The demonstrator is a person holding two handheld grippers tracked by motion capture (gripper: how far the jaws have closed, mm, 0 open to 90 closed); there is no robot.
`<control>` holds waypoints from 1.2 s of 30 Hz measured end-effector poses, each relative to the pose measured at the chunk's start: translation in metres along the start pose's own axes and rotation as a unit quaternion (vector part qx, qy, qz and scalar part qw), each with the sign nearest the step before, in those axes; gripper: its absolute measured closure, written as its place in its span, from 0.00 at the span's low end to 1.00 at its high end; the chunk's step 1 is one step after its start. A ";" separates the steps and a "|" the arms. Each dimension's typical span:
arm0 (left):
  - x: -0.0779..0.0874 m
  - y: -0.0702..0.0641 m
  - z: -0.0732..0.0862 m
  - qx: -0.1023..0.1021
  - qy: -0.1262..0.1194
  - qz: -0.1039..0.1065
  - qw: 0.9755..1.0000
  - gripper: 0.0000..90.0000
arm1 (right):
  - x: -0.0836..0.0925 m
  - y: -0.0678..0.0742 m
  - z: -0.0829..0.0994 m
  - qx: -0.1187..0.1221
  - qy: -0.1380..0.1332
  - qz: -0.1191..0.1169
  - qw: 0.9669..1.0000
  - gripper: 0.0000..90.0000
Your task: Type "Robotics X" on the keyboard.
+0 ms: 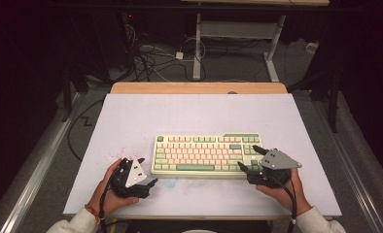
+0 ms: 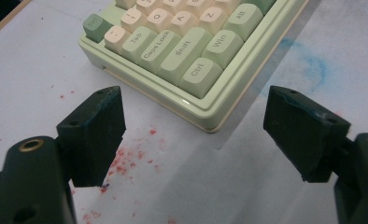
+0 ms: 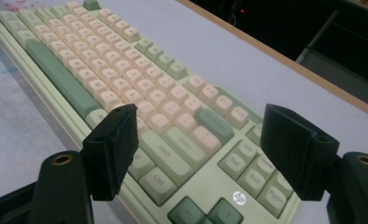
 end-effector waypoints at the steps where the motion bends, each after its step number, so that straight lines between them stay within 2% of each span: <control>1: 0.000 0.000 0.000 0.000 0.000 -0.002 1.000 0.22 | 0.001 -0.001 0.001 0.000 0.000 0.002 1.000 0.31; 10: 0.003 0.004 -0.002 0.015 -0.011 -0.010 1.000 0.27 | 0.008 -0.003 0.014 -0.007 0.006 0.011 1.000 0.30; 18: 0.006 0.005 -0.004 0.030 -0.021 0.002 0.999 0.37 | 0.011 0.000 0.025 -0.007 0.016 0.009 1.000 0.28; 22: 0.006 0.006 -0.006 0.036 -0.025 0.012 0.999 0.51 | 0.011 0.002 0.028 -0.004 0.019 0.010 1.000 0.28; 28: 0.005 0.006 -0.008 0.052 -0.026 0.035 0.998 0.78 | 0.012 0.004 0.030 -0.004 0.022 0.007 1.000 0.28; 33: 0.002 0.004 -0.011 0.052 -0.024 0.060 0.997 0.95 | 0.011 0.007 0.031 0.000 0.025 0.004 1.000 0.28; 36: 0.000 0.003 -0.015 0.055 -0.027 0.072 0.996 0.98 | 0.010 0.008 0.033 0.002 0.027 0.002 1.000 0.28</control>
Point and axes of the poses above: each handheld gripper's, and its own axes: x roughly backward along the jaws, z roughly out of its underside, y roughly to its left, the point moved 9 cm from there along -x, roughly forward along the jaws, and after that the axes turned 7 degrees about -x, right-handed, at the moved point
